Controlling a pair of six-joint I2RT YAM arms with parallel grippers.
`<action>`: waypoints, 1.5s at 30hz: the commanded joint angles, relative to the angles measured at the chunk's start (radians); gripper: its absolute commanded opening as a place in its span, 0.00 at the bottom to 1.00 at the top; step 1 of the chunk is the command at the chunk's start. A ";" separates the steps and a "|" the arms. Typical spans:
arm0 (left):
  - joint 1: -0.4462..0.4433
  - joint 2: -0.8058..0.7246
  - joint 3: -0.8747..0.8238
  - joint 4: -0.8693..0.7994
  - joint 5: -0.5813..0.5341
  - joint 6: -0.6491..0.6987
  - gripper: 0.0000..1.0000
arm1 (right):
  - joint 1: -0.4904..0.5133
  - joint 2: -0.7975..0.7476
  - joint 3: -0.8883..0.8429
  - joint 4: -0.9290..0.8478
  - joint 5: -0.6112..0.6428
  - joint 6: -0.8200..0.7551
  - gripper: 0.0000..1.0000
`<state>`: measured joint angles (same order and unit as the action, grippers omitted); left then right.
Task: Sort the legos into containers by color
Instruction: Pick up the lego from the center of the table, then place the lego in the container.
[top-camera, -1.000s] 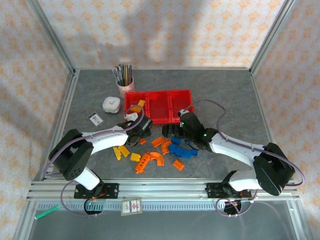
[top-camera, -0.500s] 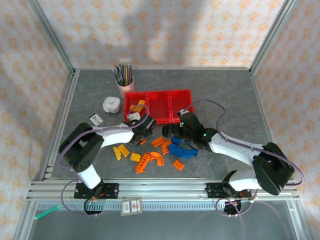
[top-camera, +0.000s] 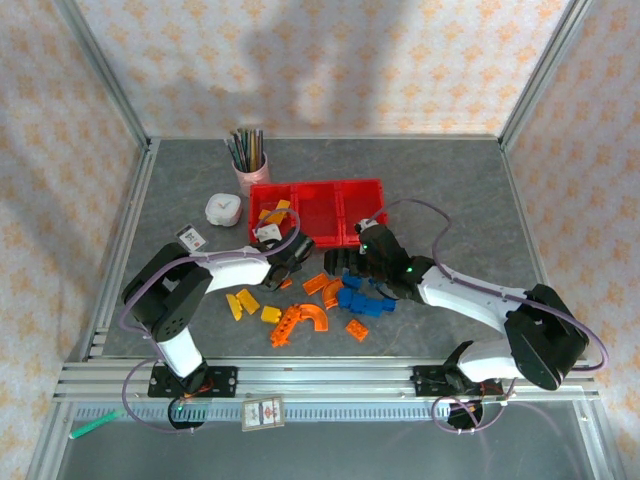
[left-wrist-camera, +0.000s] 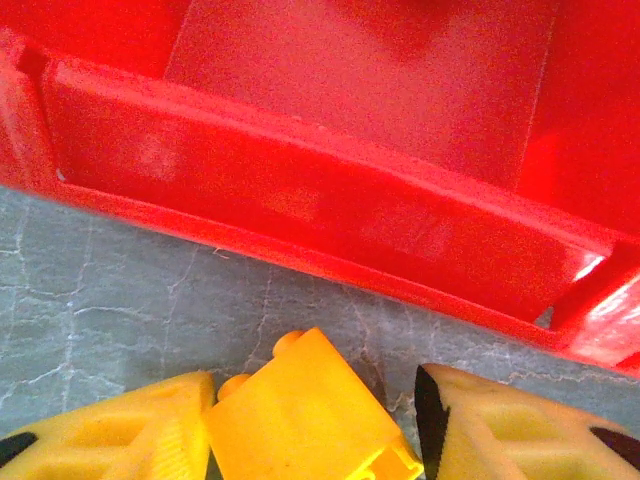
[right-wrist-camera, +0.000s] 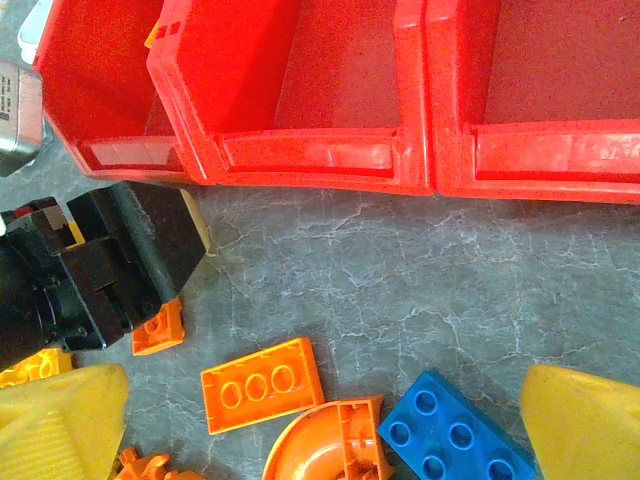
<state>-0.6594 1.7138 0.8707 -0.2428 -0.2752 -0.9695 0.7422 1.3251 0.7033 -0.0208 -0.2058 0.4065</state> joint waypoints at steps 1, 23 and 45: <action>-0.003 0.006 0.000 0.026 -0.025 -0.014 0.50 | -0.007 -0.004 -0.001 0.007 0.025 -0.017 1.00; -0.003 -0.158 -0.117 -0.003 -0.040 -0.007 0.30 | -0.007 -0.007 0.044 -0.019 -0.019 -0.030 1.00; 0.127 -0.269 0.100 -0.118 -0.042 0.291 0.30 | -0.008 0.040 0.127 0.008 0.002 -0.002 1.00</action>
<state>-0.5663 1.3907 0.9138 -0.3531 -0.2955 -0.7616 0.7422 1.3453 0.7967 -0.0326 -0.2462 0.3931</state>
